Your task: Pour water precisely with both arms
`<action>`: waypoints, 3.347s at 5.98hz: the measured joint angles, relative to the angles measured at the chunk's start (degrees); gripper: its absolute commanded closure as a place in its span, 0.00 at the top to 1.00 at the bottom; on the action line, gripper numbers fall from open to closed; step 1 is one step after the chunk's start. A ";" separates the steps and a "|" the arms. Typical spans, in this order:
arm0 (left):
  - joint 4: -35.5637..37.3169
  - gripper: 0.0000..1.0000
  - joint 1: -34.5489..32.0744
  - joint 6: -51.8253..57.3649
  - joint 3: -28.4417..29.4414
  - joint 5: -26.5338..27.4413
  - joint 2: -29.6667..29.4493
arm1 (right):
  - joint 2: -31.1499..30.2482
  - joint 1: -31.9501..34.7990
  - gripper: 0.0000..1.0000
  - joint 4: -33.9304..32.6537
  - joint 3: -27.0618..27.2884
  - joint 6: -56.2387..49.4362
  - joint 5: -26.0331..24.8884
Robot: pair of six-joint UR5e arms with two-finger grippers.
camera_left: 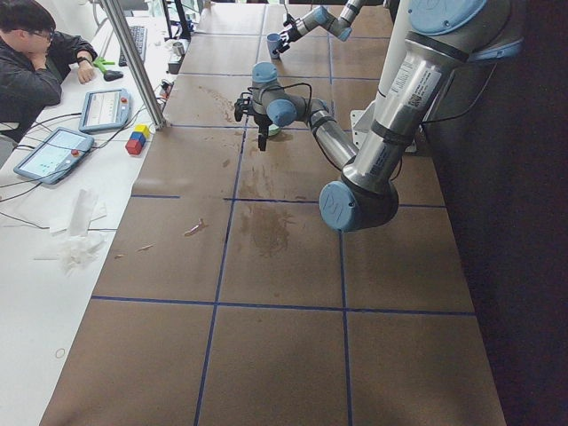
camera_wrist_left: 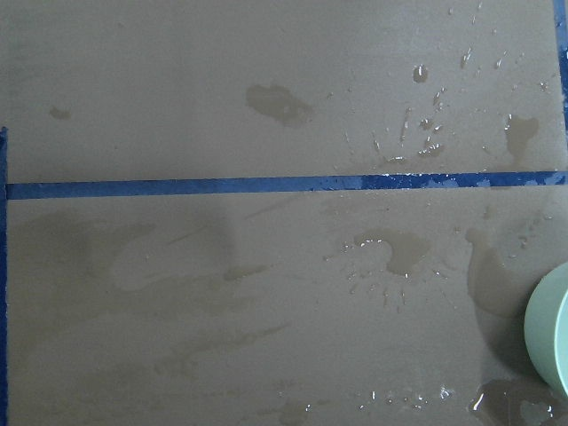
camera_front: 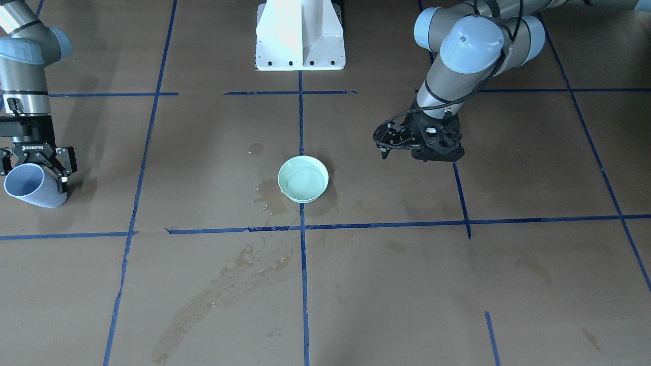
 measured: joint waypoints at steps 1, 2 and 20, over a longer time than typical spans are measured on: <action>0.00 1.00 0.00 0.00 -0.03 0.00 0.00 | 0.02 0.25 0.13 0.08 0.60 -0.13 0.01; 0.00 1.00 -0.01 0.00 -0.10 0.00 0.00 | 0.01 0.79 0.12 0.11 2.13 -1.52 0.03; 0.06 1.00 0.09 0.00 -0.66 -0.24 -0.06 | 44.89 -14.16 0.00 -66.03 5.74 -19.82 -19.36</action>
